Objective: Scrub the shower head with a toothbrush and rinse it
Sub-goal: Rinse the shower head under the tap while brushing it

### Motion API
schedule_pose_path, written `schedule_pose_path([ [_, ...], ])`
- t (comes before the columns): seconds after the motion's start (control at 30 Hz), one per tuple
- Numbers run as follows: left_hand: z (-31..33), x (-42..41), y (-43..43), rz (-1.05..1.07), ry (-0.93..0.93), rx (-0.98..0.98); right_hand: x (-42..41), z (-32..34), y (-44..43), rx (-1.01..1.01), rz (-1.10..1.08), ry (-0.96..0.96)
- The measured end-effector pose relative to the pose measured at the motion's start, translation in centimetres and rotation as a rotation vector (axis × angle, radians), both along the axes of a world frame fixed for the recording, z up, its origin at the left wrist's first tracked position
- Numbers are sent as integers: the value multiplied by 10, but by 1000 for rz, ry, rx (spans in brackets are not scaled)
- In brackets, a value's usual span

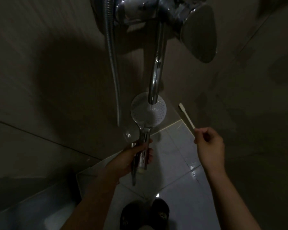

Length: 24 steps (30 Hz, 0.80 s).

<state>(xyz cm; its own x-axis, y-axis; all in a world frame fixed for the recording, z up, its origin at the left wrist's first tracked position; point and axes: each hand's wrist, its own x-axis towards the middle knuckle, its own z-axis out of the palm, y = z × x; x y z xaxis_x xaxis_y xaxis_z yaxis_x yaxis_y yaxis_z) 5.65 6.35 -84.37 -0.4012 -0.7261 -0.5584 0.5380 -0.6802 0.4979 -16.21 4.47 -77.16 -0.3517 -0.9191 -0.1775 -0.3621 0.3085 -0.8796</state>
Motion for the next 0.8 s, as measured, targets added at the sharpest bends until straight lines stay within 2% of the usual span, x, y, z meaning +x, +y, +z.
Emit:
schedule_pose_path([
  [0.3, -9, -15, 14, -184, -23, -46, -4, -2, 1, -20, -24, -7],
  [0.5, -17, -4, 48, -114, -101, -9, 3, -4, 3, -3, -24, -19],
  [0.67, -14, 9, 48, -37, -1, 39, 7, -6, 5, -11, -13, -17],
  [0.8, -10, 9, 29, -10, 19, 4, 8, -9, 8, 16, -6, -6],
])
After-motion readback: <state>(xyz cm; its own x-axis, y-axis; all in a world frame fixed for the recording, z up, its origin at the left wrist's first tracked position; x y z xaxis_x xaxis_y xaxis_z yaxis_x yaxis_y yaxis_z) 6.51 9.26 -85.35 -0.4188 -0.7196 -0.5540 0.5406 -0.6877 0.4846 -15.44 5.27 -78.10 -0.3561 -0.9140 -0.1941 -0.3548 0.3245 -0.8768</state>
